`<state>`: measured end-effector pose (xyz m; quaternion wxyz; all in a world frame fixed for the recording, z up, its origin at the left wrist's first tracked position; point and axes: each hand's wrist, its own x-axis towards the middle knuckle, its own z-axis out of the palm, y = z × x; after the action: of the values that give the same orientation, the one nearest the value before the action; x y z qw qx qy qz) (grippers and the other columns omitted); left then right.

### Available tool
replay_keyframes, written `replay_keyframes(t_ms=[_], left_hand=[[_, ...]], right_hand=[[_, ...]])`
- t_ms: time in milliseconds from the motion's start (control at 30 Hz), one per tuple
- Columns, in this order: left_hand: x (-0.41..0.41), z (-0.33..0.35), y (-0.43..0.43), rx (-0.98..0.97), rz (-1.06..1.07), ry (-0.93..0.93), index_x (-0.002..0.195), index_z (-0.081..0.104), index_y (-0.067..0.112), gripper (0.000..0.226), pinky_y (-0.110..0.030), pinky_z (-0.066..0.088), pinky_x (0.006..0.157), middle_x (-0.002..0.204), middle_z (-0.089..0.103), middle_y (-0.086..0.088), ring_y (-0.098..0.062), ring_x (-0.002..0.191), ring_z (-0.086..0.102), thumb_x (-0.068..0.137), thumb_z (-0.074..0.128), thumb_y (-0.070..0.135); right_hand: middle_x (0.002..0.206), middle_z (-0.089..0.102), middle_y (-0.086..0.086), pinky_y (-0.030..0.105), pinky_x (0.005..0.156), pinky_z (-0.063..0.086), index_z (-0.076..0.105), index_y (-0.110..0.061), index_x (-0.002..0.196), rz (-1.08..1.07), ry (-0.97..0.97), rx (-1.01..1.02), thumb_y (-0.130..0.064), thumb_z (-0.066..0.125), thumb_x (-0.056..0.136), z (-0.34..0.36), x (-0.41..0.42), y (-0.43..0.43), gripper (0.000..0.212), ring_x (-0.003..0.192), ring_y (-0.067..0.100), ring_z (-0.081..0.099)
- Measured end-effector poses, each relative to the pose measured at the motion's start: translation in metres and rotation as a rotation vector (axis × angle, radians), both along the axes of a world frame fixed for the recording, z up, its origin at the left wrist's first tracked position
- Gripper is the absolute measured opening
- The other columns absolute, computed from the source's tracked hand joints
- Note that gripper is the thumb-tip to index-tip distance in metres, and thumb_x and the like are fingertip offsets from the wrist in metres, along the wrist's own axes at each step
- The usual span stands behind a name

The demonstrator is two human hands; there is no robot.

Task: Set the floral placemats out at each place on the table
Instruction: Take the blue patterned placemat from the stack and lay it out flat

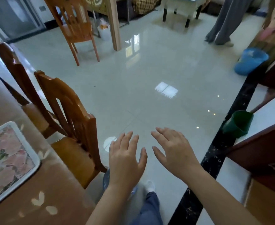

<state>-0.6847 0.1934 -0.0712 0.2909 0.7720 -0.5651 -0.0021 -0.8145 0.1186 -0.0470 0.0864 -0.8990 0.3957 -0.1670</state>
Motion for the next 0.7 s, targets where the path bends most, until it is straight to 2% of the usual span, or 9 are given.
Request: replay_keyframes(t_ms=[200, 433, 700], left_hand=[[0.008, 0.016, -0.107, -0.069, 0.049, -0.001, 0.111, 0.061, 0.004, 0.038, -0.057, 0.044, 0.092, 0.116, 0.063, -0.017, -0.035, 0.112, 0.055, 0.079, 0.063, 0.023], [0.018, 0.020, -0.179, -0.034, 0.103, -0.014, 0.111, 0.061, 0.004, 0.039, -0.057, 0.044, 0.091, 0.117, 0.062, -0.017, -0.035, 0.113, 0.054, 0.076, 0.070, 0.018], [0.052, 0.025, -0.280, -0.071, 0.290, -0.085, 0.108, 0.063, 0.004, 0.036, -0.057, 0.045, 0.089, 0.113, 0.064, -0.018, -0.037, 0.108, 0.057, 0.076, 0.068, 0.020]], right_hand=[[0.115, 0.064, 0.013, 0.050, 0.089, 0.048, 0.059, -0.009, 0.113, 0.030, 0.007, -0.032, -0.019, 0.070, 0.076, 0.021, 0.008, -0.102, 0.040, 0.106, 0.032, 0.059], [0.119, 0.062, 0.013, 0.051, 0.092, 0.046, 0.058, -0.009, 0.116, 0.088, -0.022, 0.007, -0.018, 0.067, 0.079, 0.023, 0.027, -0.188, 0.039, 0.110, 0.032, 0.057], [0.124, 0.059, 0.013, 0.051, 0.095, 0.043, 0.056, -0.009, 0.118, 0.253, -0.045, 0.038, -0.019, 0.064, 0.081, 0.029, 0.077, -0.311, 0.039, 0.115, 0.031, 0.054]])
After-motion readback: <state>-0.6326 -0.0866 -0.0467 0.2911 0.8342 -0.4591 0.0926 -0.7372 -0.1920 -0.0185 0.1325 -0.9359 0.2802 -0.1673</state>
